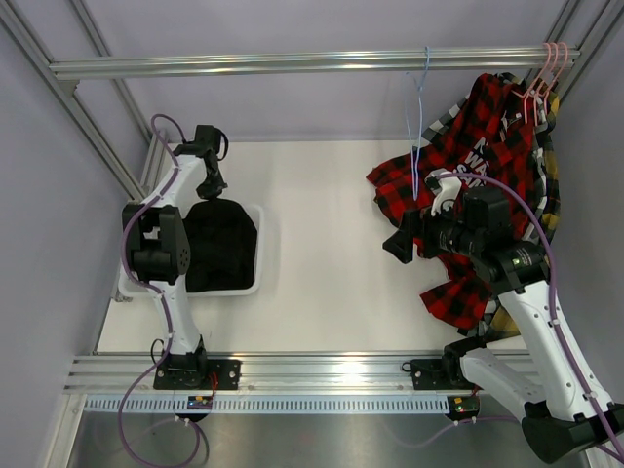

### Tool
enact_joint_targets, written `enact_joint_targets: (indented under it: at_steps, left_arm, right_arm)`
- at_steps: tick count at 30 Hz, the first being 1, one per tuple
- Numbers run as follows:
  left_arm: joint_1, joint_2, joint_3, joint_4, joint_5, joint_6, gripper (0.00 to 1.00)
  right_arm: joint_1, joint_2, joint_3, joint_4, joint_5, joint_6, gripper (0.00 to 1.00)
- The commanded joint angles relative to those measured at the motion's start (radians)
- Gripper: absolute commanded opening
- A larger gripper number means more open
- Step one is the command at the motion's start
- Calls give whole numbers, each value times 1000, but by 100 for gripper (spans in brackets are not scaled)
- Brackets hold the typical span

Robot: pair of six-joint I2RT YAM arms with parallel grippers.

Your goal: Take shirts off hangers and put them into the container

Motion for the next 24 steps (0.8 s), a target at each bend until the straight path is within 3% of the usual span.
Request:
enact_joint_targets:
  at_steps: [1, 9, 14, 20, 24]
  left_arm:
    - [-2, -104, -4, 8, -21, 12, 3]
    - [-2, -271, -97, 16, -15, -4, 1]
    - [-2, -427, -328, 37, 2, -59, 4]
    - [-7, -639, -657, 109, 25, -154, 15]
    - [-7, -655, -801, 157, 77, -195, 33]
  right_arm:
    - [0, -22, -3, 27, -35, 3, 99]
    - [0, -37, -7, 24, -41, 3, 99]
    - [0, -48, -7, 21, -44, 3, 99]
    - [-2, -51, -15, 30, -67, 12, 99]
    - [0, -46, -16, 39, -84, 14, 99]
